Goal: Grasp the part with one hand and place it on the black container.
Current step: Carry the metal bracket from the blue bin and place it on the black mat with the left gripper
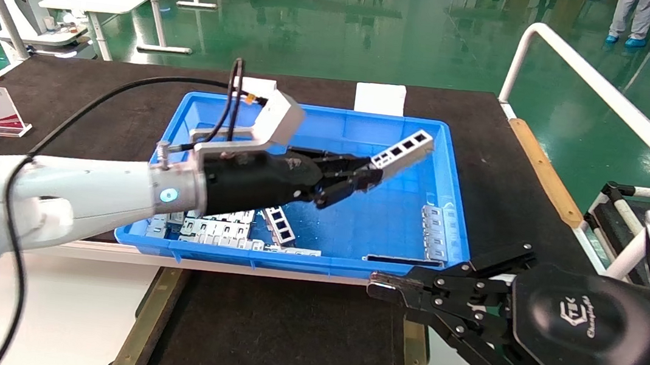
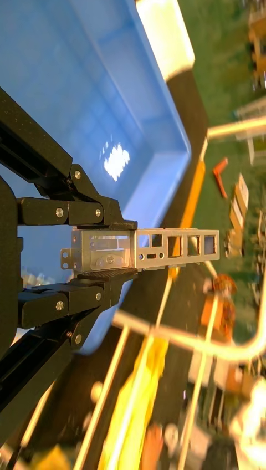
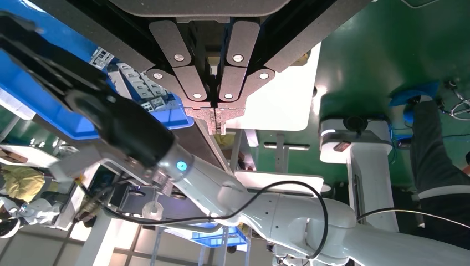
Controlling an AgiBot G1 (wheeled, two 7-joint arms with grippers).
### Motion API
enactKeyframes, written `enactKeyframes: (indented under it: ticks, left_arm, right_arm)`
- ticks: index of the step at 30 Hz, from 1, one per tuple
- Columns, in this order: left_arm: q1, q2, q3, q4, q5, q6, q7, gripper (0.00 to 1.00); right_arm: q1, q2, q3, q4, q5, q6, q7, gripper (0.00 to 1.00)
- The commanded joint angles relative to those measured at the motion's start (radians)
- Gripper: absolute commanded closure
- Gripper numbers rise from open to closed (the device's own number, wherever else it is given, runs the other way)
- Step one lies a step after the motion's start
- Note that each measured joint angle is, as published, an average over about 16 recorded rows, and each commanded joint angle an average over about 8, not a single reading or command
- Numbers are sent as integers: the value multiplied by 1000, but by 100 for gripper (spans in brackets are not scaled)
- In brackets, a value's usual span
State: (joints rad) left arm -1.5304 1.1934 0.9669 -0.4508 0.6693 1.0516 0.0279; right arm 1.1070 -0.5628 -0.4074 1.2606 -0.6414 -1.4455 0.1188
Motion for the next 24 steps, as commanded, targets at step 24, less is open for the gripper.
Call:
enactKeyframes:
  ticks: [24]
  left_arm:
    - [455, -431, 45, -803, -49, -235, -191, 100]
  right_arm:
    - [0, 0, 0, 0, 0, 0, 0, 100]
